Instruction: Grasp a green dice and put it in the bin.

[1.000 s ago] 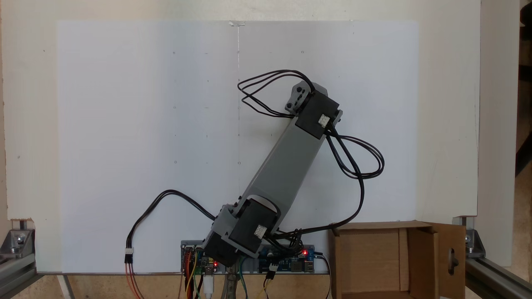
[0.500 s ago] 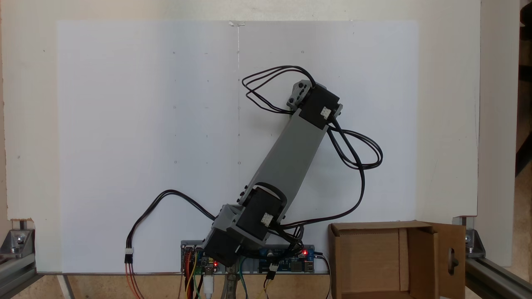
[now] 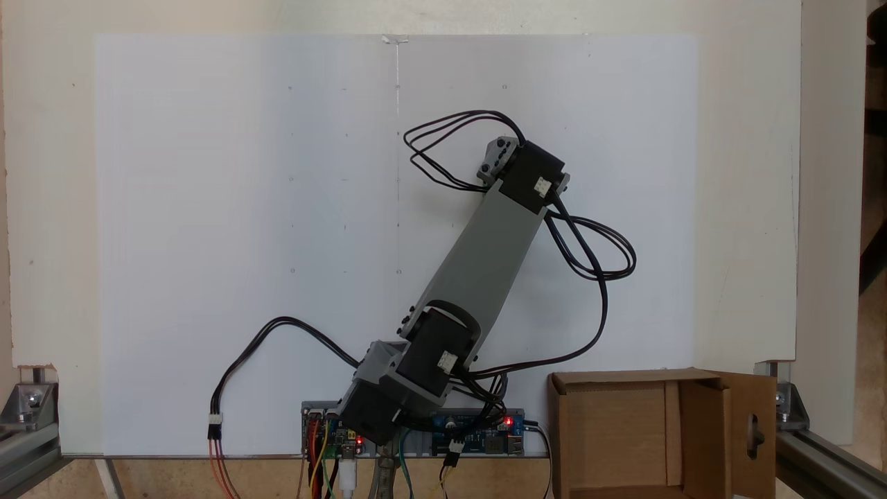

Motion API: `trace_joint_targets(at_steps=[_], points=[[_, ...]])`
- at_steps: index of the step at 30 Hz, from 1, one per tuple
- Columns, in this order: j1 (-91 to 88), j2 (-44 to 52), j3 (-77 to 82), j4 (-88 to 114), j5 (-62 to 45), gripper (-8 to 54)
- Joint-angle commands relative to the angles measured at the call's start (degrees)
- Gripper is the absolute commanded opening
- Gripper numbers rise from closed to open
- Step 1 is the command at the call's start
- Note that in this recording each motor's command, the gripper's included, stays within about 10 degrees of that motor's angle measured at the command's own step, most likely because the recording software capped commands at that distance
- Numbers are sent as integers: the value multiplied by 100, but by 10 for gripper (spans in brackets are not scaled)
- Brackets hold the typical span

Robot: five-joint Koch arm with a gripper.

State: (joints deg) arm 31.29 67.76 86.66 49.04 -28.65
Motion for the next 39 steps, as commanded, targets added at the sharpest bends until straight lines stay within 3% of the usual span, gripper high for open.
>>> trace_joint_targets(at_steps=[1,29,34,37,39], points=[[-9,35,-88,0,-413,449],[-9,-88,167,-606,-413,412],[0,-88,237,-668,-413,380],[9,-88,360,-835,-413,318],[9,-97,369,-861,-413,318]])
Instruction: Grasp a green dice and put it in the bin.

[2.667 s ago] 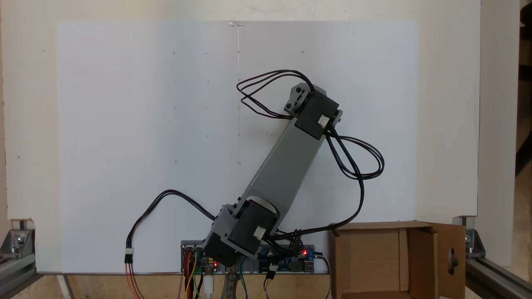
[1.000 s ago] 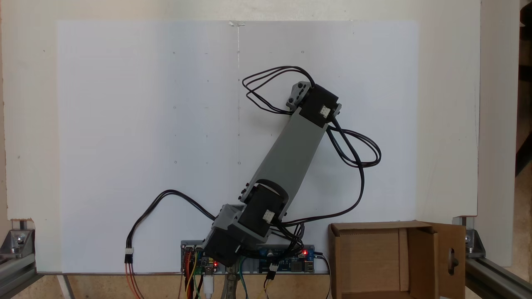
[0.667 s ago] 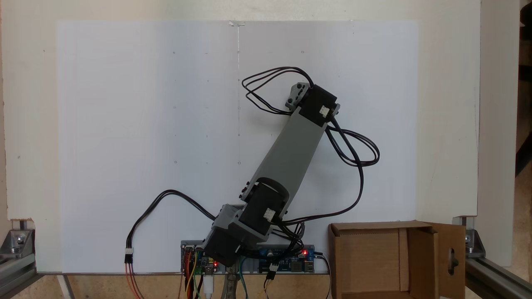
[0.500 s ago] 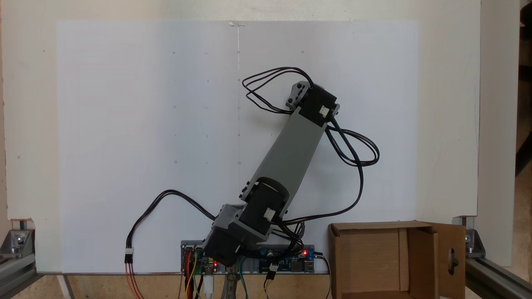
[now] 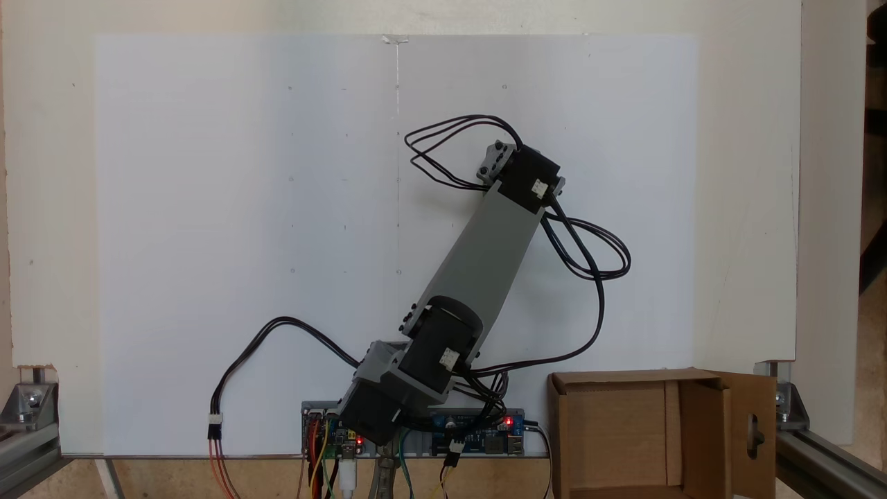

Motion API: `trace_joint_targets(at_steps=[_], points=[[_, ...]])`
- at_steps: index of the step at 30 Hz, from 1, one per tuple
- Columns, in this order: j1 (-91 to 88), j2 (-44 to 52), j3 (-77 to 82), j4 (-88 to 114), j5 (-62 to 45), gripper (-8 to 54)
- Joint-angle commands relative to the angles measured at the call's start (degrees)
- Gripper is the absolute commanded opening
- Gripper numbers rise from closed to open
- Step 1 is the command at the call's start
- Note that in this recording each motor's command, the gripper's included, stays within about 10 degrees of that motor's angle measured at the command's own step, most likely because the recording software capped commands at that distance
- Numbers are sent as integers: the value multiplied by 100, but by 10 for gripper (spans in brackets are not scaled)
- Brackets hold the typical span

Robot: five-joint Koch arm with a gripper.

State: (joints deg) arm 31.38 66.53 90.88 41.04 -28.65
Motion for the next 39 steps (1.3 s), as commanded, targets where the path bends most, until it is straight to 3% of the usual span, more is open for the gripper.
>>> trace_joint_targets(at_steps=[1,24,25,26,30,39], points=[[0,26,-53,-79,-413,318],[-9,-9,-53,-598,-431,317],[-9,-9,-44,-589,-431,293],[0,-9,-18,-598,-431,229],[70,-9,0,-747,-413,116],[70,483,26,-316,-123,115]])
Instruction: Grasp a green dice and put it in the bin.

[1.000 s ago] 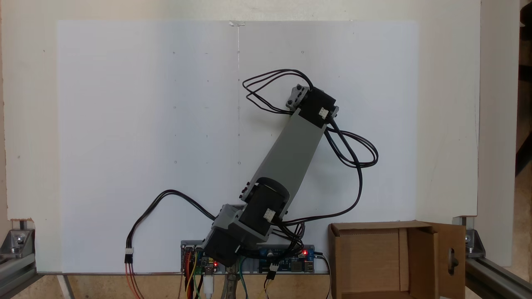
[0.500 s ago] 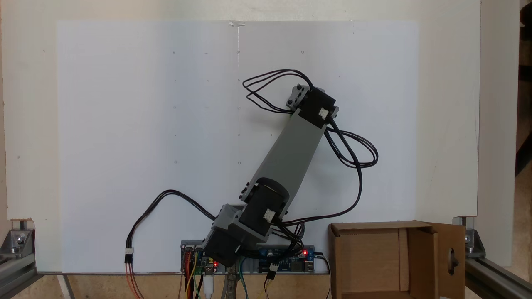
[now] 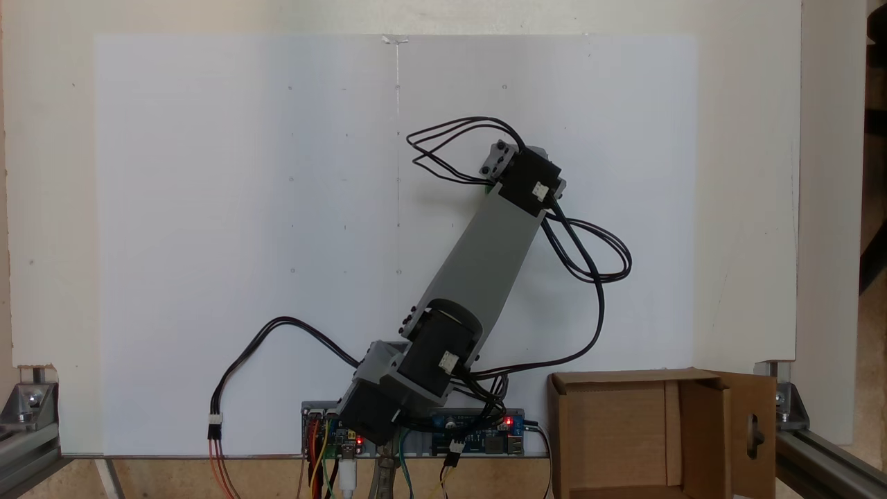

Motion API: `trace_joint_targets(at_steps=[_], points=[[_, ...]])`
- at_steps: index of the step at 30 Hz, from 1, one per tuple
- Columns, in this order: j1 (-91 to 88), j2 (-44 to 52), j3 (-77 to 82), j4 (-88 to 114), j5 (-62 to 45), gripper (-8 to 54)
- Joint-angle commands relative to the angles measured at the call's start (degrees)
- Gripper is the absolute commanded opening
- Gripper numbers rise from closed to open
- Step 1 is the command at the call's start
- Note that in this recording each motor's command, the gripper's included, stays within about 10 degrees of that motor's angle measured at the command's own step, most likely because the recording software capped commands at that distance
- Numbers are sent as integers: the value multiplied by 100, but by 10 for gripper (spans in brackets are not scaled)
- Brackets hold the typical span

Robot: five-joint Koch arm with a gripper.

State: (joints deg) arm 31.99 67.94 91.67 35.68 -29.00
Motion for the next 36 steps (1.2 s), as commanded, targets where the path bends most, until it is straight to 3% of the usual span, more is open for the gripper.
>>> trace_joint_targets(at_steps=[1,8,13,17,25,36], points=[[0,510,-53,281,18,115],[-88,2074,-132,1151,457,115],[-193,2953,-1483,3180,958,115],[-202,3023,-2364,3902,1063,115],[527,3023,-2470,3832,1055,115],[3876,2285,-2909,2373,861,116]])
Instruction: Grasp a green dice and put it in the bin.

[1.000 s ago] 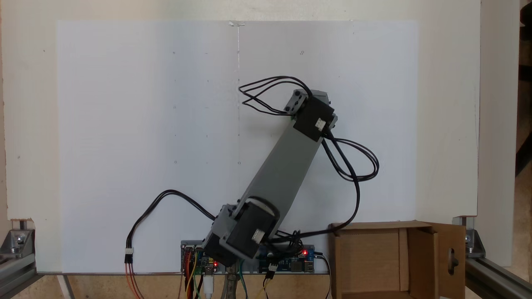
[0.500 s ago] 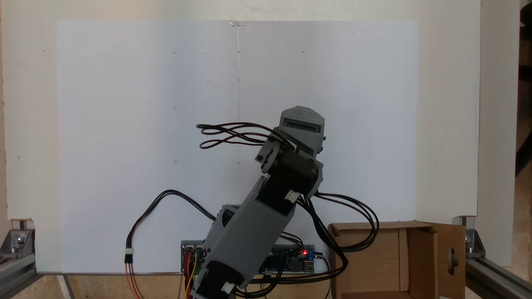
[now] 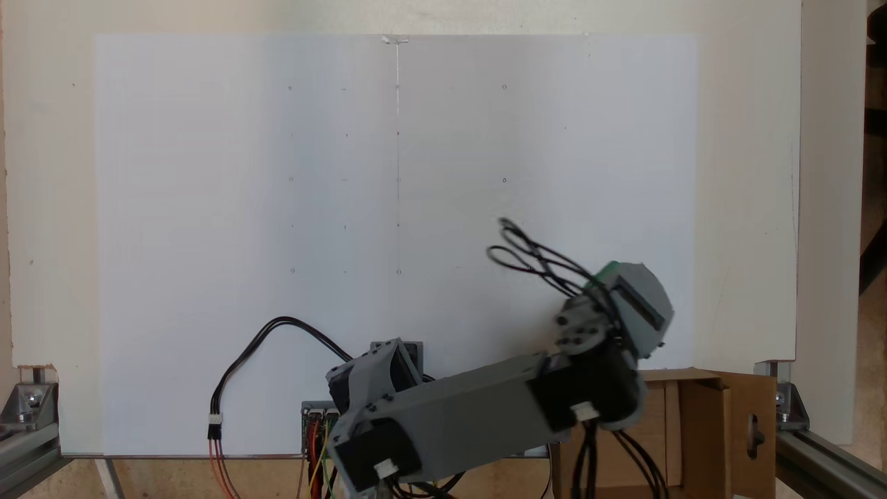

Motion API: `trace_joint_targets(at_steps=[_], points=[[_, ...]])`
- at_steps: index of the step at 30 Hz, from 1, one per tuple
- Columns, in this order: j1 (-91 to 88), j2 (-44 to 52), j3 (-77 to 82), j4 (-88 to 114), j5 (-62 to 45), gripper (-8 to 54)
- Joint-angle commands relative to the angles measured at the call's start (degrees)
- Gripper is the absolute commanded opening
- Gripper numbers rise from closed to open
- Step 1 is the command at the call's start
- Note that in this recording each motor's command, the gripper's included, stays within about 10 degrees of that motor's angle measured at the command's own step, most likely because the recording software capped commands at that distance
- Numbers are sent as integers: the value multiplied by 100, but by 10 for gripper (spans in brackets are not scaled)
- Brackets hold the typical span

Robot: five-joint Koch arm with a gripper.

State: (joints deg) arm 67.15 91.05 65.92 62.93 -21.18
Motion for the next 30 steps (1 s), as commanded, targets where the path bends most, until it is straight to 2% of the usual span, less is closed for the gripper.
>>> trace_joint_targets(at_steps=[1,5,12,27,29,30], points=[[633,-185,-431,-352,79,116],[1723,-747,-958,-360,97,115],[3032,-1380,-993,-70,-53,116],[3718,-1837,-149,-149,-773,115],[3735,-1890,-35,-149,-782,318],[3762,-1907,-18,-149,-765,332]])
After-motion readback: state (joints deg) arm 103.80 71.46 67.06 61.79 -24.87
